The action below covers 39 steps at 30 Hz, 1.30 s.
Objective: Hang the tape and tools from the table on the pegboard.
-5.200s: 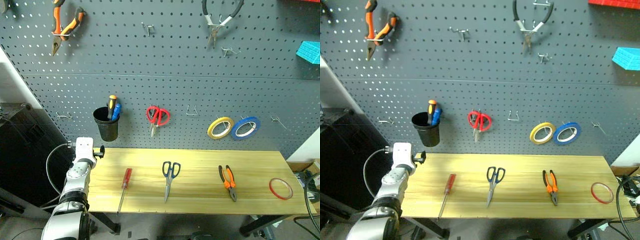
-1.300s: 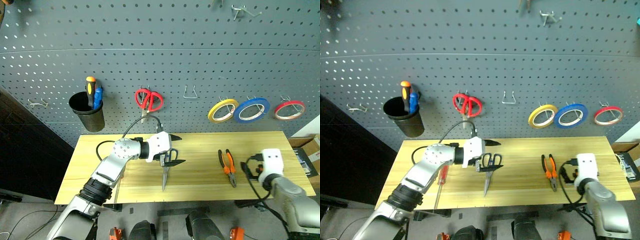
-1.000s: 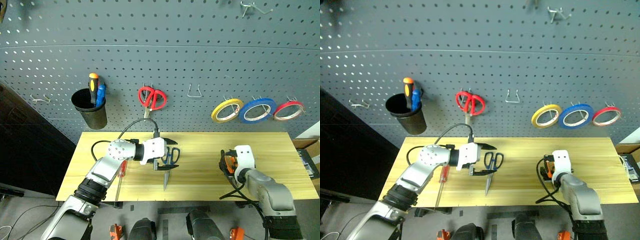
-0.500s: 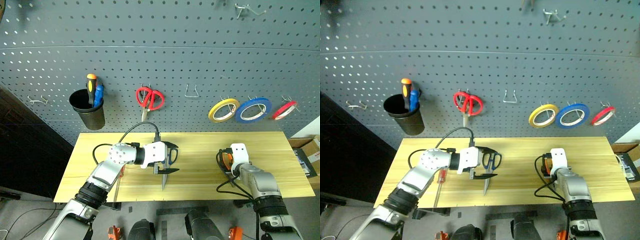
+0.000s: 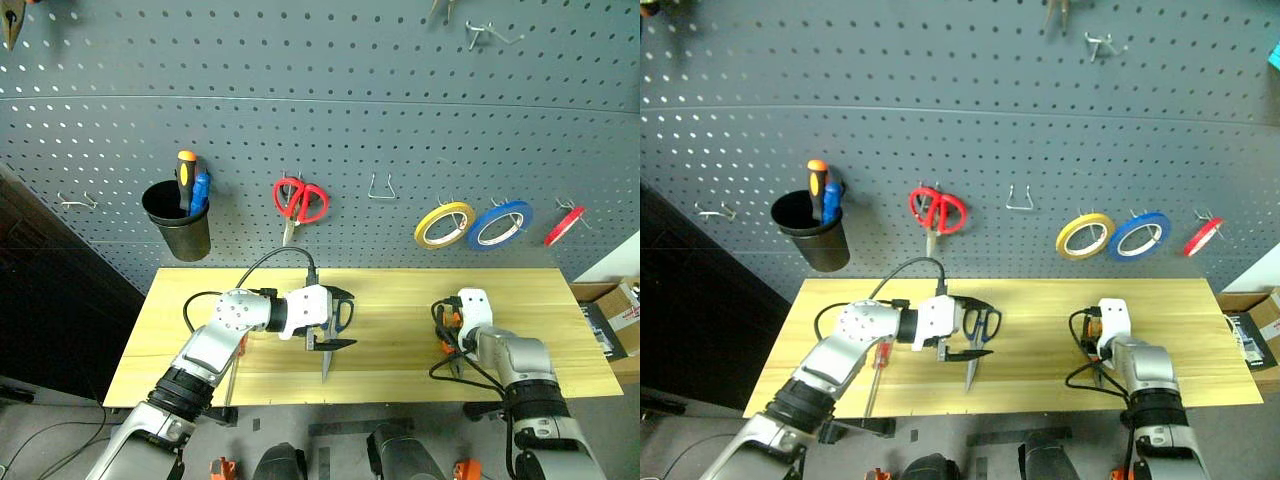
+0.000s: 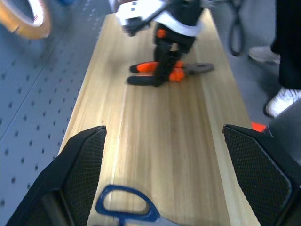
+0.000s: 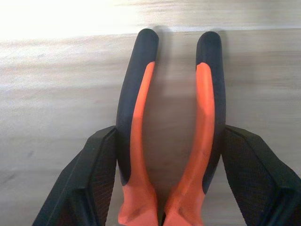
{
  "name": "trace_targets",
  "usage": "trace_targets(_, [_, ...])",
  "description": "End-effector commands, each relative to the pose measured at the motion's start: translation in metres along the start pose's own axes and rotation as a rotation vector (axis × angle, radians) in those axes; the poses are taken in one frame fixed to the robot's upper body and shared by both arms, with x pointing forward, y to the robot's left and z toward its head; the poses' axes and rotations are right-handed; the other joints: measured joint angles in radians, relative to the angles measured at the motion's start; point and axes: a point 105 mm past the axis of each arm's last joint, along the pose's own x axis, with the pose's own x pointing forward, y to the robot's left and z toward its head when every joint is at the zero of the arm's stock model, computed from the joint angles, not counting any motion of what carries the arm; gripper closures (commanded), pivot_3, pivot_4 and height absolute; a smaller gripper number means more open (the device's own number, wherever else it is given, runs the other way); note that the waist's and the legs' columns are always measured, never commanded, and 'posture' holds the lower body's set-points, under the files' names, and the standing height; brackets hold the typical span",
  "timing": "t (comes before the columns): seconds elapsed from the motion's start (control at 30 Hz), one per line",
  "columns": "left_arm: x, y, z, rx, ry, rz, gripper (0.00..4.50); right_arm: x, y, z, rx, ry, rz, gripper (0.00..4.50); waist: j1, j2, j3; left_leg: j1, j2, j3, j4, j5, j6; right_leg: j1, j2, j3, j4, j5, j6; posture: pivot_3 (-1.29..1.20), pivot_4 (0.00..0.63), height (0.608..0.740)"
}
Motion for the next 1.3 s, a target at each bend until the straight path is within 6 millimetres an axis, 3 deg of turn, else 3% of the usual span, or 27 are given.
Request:
trace_targets(0.03, [-0.017, 0.010, 0.009, -0.041, -0.052, 0.110, 0.28, -0.038, 0.037, 0.053, -0.143, -0.285, 0.044, 1.48, 0.001, 0.006, 0.001, -0.002, 0.000, -0.001, 0.000, 0.000, 0.000, -0.002, 0.000, -0.001, 0.000, 0.000, 0.000, -0.05, 0.171, 0.740])
trace_targets(0.17, [-0.032, 0.016, 0.012, -0.088, -0.112, 0.245, 0.28, -0.085, 0.073, 0.082, -0.210, -0.523, 0.074, 1.48, 0.005, 0.009, 0.000, -0.016, -0.002, -0.002, 0.003, 0.003, -0.005, -0.016, -0.003, -0.003, 0.006, 0.000, 0.000, -0.05, 0.171, 0.740])
trace_targets(0.23, [-0.041, 0.024, 0.020, -0.128, -0.191, 0.365, 0.28, -0.118, 0.089, 0.109, -0.244, -0.728, 0.059, 1.48, 0.008, 0.009, -0.001, -0.017, -0.003, -0.004, 0.003, 0.003, -0.005, -0.017, -0.005, -0.008, 0.006, 0.000, 0.000, -0.04, 0.170, 0.740])
trace_targets(0.4, [-0.055, 0.025, 0.042, -0.149, -0.317, 0.467, 0.28, -0.173, 0.104, 0.169, -0.273, -1.090, -0.007, 1.48, 0.015, 0.009, -0.001, -0.017, -0.005, -0.007, 0.003, 0.003, -0.006, -0.013, -0.008, -0.014, 0.001, 0.000, 0.000, -0.02, 0.163, 0.740])
trace_targets(0.6, [-0.055, 0.023, 0.046, -0.141, -0.328, 0.498, 0.28, -0.213, 0.119, 0.225, -0.304, -1.380, 0.008, 1.48, 0.013, 0.009, -0.001, -0.017, -0.005, -0.011, 0.003, 0.004, -0.007, -0.012, -0.010, -0.029, 0.000, 0.001, -0.003, -0.01, 0.157, 0.740])
trace_targets(0.73, [-0.051, 0.028, 0.051, -0.127, -0.341, 0.518, 0.28, -0.218, 0.124, 0.250, -0.305, -1.444, 0.029, 1.48, 0.013, 0.009, -0.001, -0.017, -0.005, -0.011, 0.003, 0.004, -0.007, -0.012, -0.011, -0.031, 0.000, 0.002, -0.003, 0.00, 0.150, 0.740])
trace_targets(0.97, [-0.043, 0.030, 0.058, -0.114, -0.356, 0.512, 0.28, -0.212, 0.127, 0.270, -0.301, -1.496, 0.023, 1.48, 0.009, 0.009, -0.001, -0.017, -0.005, -0.011, 0.003, 0.004, -0.007, -0.012, -0.011, -0.031, 0.000, 0.002, -0.003, 0.02, 0.148, 0.740])
trace_targets(1.07, [-0.040, 0.029, 0.061, -0.107, -0.363, 0.503, 0.28, -0.200, 0.127, 0.268, -0.280, -1.468, 0.023, 1.48, 0.008, 0.009, -0.001, -0.017, -0.005, -0.011, 0.003, 0.004, -0.007, -0.012, -0.011, -0.031, 0.000, 0.002, -0.003, 0.02, 0.152, 0.740])
trace_targets(1.3, [-0.036, 0.034, 0.064, -0.107, -0.376, 0.516, 0.28, -0.157, 0.118, 0.241, -0.289, -1.385, -0.030, 1.48, 0.011, 0.009, -0.002, -0.017, -0.005, -0.011, 0.003, 0.004, -0.007, -0.011, -0.011, -0.032, 0.000, 0.002, -0.003, 0.02, 0.156, 0.740])
